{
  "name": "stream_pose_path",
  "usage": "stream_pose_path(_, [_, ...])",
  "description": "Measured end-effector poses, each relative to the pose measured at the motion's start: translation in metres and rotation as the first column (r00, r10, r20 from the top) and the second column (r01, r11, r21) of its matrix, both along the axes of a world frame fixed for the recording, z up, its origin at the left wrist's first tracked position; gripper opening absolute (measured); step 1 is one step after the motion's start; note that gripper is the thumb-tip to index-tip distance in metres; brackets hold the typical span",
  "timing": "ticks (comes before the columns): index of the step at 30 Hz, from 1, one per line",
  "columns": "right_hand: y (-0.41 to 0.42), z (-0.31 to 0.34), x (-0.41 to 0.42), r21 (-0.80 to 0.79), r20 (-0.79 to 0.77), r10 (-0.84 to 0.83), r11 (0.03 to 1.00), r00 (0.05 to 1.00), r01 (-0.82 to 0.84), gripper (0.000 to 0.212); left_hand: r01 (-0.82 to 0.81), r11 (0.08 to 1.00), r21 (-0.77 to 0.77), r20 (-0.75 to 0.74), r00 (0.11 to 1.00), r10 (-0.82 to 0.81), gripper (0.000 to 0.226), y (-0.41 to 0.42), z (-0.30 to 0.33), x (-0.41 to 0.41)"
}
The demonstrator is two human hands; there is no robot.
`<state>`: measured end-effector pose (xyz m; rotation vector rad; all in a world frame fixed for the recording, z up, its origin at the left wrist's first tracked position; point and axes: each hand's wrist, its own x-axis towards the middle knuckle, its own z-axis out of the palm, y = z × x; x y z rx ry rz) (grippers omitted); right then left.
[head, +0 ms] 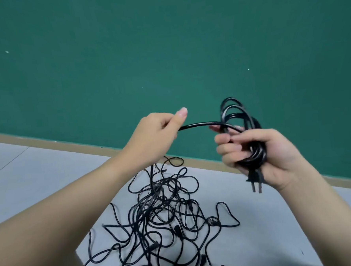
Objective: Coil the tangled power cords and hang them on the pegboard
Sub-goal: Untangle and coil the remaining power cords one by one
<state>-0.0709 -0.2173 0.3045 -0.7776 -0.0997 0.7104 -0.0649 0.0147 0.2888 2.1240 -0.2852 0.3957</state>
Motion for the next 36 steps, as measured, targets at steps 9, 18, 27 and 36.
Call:
stream_pose_path(9, [-0.006, -0.006, -0.002, -0.162, 0.096, -0.368, 0.911, 0.925, 0.379, 0.04, 0.137, 0.99, 0.033, -0.133, 0.982, -0.131, 0.051, -0.021, -0.018, -0.007])
stream_pose_path(18, [0.02, -0.022, -0.018, -0.356, 0.284, -0.258, 0.866, 0.923, 0.351, 0.028, 0.285, 0.954, -0.094, -0.311, 0.902, -0.3, 0.052, -0.048, -0.029, -0.017])
stream_pose_path(27, [0.025, -0.005, -0.013, -0.083, 0.099, -0.463, 0.878, 0.881, 0.471, 0.012, 0.34, 0.94, -0.039, -0.447, 0.835, -0.321, 0.066, -0.052, -0.021, -0.021])
stream_pose_path(36, [-0.045, 0.013, 0.009, 0.02, 0.067, -0.68, 0.732, 0.73, 0.681, 0.007, 0.391, 0.917, 0.086, -0.394, 0.858, -0.329, 0.053, -0.027, 0.001, -0.018])
